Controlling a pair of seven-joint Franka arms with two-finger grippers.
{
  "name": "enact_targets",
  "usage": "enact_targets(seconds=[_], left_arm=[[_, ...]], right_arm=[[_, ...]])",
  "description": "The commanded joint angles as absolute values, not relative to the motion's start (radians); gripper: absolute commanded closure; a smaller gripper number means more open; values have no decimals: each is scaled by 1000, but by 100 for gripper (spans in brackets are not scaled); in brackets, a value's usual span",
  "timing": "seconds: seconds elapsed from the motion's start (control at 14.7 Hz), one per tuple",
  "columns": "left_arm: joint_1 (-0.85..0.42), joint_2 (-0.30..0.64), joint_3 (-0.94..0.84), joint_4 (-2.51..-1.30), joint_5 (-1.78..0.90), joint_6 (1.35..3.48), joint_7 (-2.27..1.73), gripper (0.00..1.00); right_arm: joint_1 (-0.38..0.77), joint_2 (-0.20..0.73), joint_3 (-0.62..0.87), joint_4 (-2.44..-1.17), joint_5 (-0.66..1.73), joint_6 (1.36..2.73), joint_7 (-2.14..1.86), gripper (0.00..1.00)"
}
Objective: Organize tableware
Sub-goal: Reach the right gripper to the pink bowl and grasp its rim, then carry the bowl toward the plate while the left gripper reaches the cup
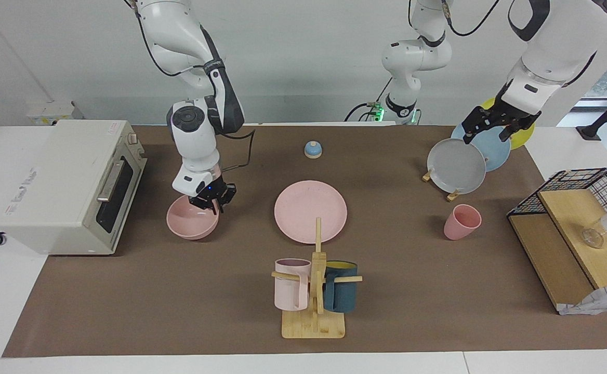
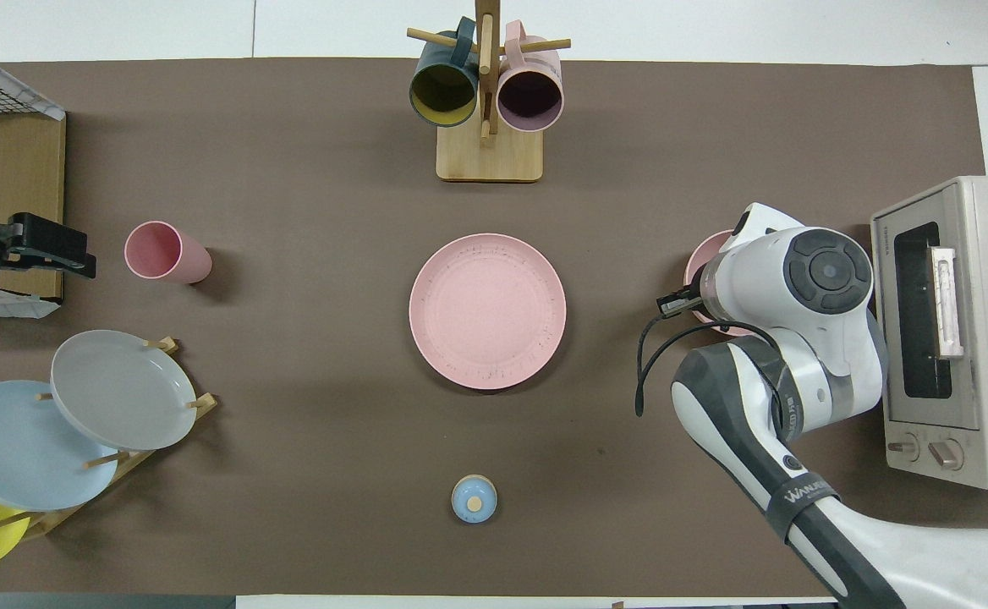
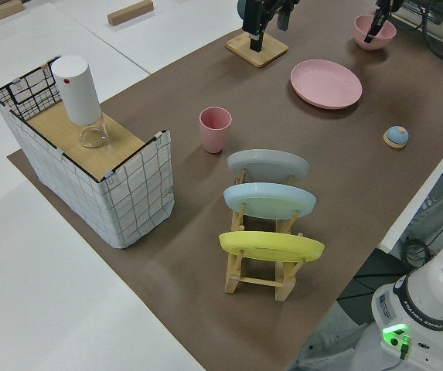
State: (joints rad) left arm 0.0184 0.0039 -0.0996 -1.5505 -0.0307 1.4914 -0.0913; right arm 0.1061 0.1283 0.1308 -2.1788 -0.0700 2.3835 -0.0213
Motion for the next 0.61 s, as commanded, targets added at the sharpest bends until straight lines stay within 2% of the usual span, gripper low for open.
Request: enact_targets(seconds=[0.0, 0.14, 0.2, 0.41, 0.54], left_arm=[[26, -14, -106, -1563, -12, 1494, -100, 0], [26, -14, -106, -1563, -12, 1500, -101, 0], [26, -14, -106, -1563, -12, 1502, -101, 0], [28, -14, -106, -1577, -12, 1532, -100, 0], [32, 1, -106, -1603, -14, 1578, -100, 0]], right_arm=[[107, 121, 133, -2188, -97, 2393, -14, 100], [115, 126, 144, -2139, -101, 2332, -5, 100], [124, 141, 152, -2078, -101, 2259, 20, 100], [172, 214, 215, -1793, -103, 1970, 191, 100], [251, 250, 216, -1680, -104, 1907, 328, 100]])
